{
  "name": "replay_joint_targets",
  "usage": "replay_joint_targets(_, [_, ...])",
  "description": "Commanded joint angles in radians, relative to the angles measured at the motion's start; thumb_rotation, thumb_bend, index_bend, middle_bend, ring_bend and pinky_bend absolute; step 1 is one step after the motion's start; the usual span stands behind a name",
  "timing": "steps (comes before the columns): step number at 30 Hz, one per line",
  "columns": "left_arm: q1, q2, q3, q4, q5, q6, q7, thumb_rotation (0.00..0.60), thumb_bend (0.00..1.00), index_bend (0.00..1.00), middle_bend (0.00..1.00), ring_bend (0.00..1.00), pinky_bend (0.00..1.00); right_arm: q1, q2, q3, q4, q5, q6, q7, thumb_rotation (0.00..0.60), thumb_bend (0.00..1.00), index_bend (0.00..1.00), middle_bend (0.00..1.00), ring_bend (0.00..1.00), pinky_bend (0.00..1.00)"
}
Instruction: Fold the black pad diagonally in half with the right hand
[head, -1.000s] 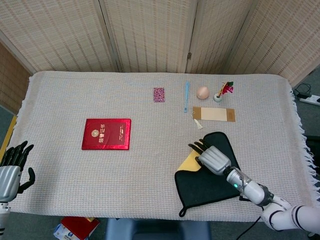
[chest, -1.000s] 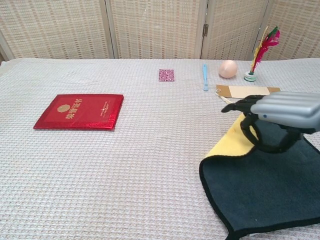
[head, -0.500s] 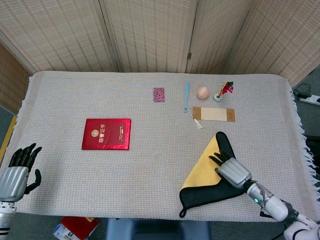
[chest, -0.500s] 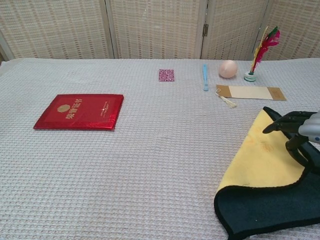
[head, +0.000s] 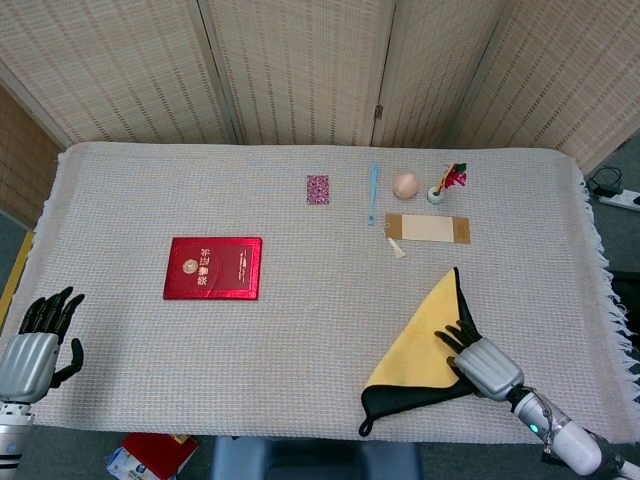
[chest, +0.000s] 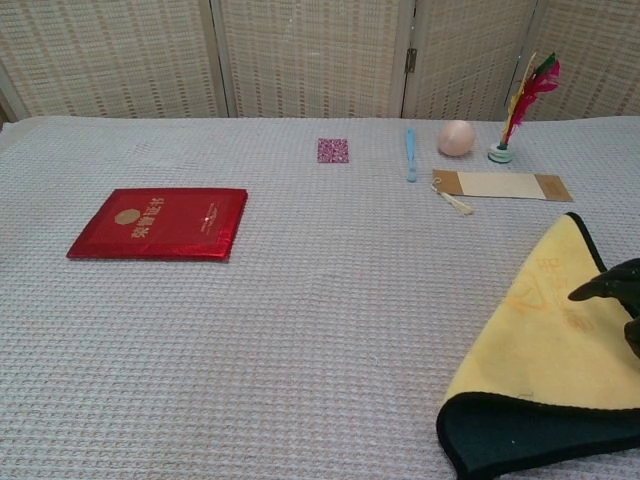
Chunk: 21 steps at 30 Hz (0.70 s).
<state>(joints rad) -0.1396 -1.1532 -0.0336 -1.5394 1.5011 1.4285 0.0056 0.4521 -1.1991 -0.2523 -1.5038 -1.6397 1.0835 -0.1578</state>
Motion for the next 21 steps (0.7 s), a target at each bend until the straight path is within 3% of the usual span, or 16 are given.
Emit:
replay_joint_targets(1, [-0.001,-0.002,0.002,0.000,0.001,-0.002,0.003,0.474,0.78,0.00,0.03,0.00,0.00,-0.015,0.002,-0.001,0.015,-0.006,0.012,0.016,0.600,0.46,0.66,0.10,0.04,0.00])
replay_joint_targets(21, [-0.011,-0.024,0.003,0.013,-0.022,-0.032,0.034,0.472,0.78,0.00,0.03,0.00,0.00,-0.068,-0.034,0.022,0.192,-0.006,0.004,0.176,0.600,0.46,0.66,0.10,0.04,0.00])
